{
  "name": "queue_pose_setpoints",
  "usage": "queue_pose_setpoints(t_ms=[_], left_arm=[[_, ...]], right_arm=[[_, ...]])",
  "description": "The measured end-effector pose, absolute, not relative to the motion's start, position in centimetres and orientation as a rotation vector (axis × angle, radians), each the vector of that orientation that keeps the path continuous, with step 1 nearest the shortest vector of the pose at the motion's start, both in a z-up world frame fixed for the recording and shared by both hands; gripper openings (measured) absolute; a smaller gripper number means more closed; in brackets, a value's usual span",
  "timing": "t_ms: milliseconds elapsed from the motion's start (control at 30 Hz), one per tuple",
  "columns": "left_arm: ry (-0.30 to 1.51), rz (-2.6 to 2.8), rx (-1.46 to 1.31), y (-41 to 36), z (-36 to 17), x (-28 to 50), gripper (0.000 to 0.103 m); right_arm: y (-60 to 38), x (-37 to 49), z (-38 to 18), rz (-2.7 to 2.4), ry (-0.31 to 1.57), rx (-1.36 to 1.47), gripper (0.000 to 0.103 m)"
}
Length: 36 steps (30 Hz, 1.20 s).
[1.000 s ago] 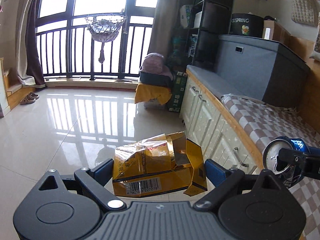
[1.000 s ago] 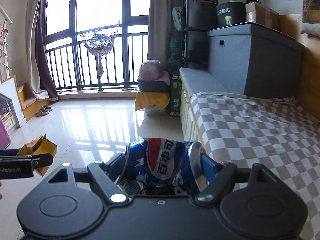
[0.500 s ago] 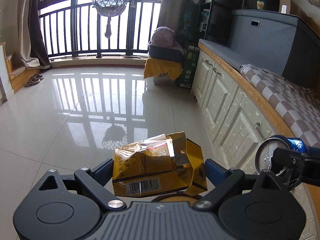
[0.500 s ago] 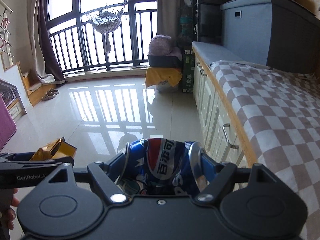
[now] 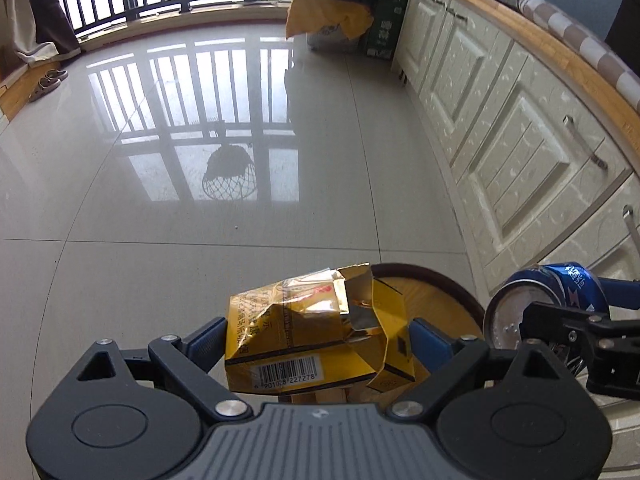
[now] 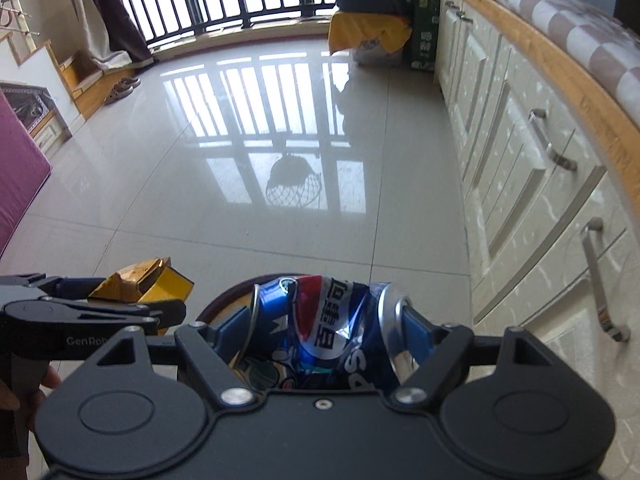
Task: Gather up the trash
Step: 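Carry the yellow box in the left tool and Pepsi can in the right over the wastebasket, then open the left tool over the wastebasket while the right tool opens too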
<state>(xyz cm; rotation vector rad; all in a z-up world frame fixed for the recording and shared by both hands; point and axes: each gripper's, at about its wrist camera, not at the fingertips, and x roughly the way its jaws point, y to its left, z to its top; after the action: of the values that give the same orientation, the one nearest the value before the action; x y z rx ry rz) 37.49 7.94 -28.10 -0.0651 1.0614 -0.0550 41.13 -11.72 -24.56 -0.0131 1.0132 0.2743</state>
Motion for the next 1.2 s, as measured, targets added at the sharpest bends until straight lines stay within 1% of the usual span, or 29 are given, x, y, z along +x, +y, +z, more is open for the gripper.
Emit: queue_pose_setpoints(t_ms=[200, 333, 533, 767, 1000, 1133, 1200], left_arm=[[1.135, -0.098, -0.029, 7.2, -30.4, 38.2, 0.095], [1.179, -0.125, 0.011, 6.5, -32.0, 38.5, 0.095], [1.262, -0.117, -0.076, 7.0, -34.2, 38.9, 0.095], [1.344, -0.044, -0.365, 8.4, -36.0, 38.7, 0.095], [1.373, 0.038, -0.480, 9.4, -36.6, 38.6, 0.098], [1.404, 0.042, -0.462, 9.3, -37.1, 38.7, 0.102], [1.406, 0.037, -0.452, 9.3, -37.0, 38.8, 0.103]], right_arm=[[-11.9, 41.6, -28.0, 0.323, 1.159, -0.053, 0.081], [-12.3, 41.7, -29.4, 0.349, 1.210, -0.082, 0.081], [-11.8, 41.6, -30.7, 0.422, 1.298, -0.155, 0.081], [-10.9, 41.2, -31.3, 0.476, 1.317, -0.201, 0.081], [-10.6, 41.4, -31.7, 0.494, 1.305, -0.201, 0.082], [-10.7, 41.7, -32.3, 0.487, 1.317, -0.169, 0.084], [-10.9, 41.8, -32.6, 0.484, 1.318, -0.158, 0.085]])
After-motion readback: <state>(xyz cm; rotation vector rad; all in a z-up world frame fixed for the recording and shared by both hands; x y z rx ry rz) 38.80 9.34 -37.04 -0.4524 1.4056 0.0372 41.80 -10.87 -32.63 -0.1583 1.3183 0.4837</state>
